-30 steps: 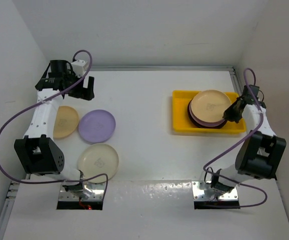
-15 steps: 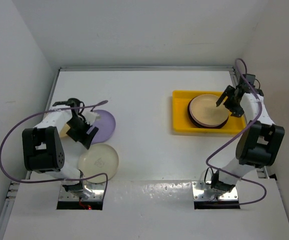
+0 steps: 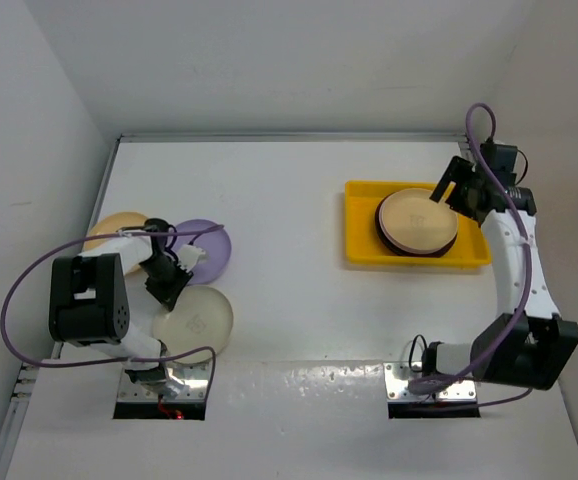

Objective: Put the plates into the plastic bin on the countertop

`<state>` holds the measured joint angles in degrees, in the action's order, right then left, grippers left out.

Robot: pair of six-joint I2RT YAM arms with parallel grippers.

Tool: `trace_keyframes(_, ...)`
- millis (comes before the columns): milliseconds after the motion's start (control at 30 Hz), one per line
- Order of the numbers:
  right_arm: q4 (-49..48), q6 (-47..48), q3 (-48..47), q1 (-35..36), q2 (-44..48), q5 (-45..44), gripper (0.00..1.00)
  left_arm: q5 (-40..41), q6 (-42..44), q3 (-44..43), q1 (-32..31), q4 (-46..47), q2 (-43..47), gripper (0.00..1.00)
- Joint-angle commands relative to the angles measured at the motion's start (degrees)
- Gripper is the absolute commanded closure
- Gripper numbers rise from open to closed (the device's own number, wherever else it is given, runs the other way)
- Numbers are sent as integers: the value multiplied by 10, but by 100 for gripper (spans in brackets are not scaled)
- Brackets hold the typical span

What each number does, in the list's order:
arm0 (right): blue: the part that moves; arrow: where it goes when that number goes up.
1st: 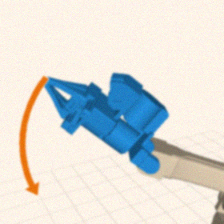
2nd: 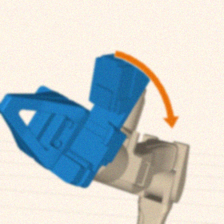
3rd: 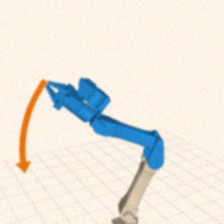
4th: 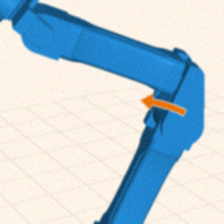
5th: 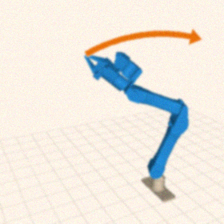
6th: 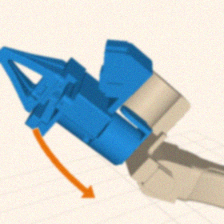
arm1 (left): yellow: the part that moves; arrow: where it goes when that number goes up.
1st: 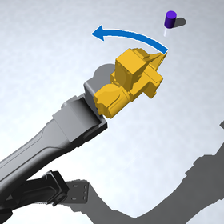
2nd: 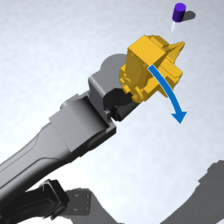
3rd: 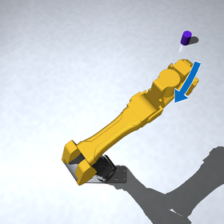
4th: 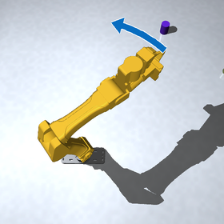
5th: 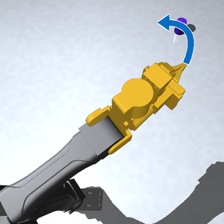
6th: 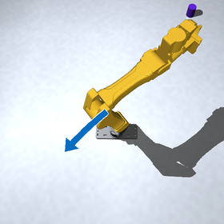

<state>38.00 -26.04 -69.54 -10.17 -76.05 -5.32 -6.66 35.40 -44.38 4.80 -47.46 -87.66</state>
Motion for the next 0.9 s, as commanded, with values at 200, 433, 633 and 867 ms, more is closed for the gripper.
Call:
trace_keyframes(200,25,62,21,97,60,-13,21,-106,32,-23,-26,7,26,100)
trace_keyframes(433,12,115,6,297,31,166,25,-255,3,-161,-133,-26,52,100)
trace_keyframes(633,-230,-2,105,433,21,173,25,-287,-103,-287,-210,-8,3,100)
trace_keyframes(867,-250,-22,69,461,-88,62,34,-299,-168,-389,-234,-8,-51,100)
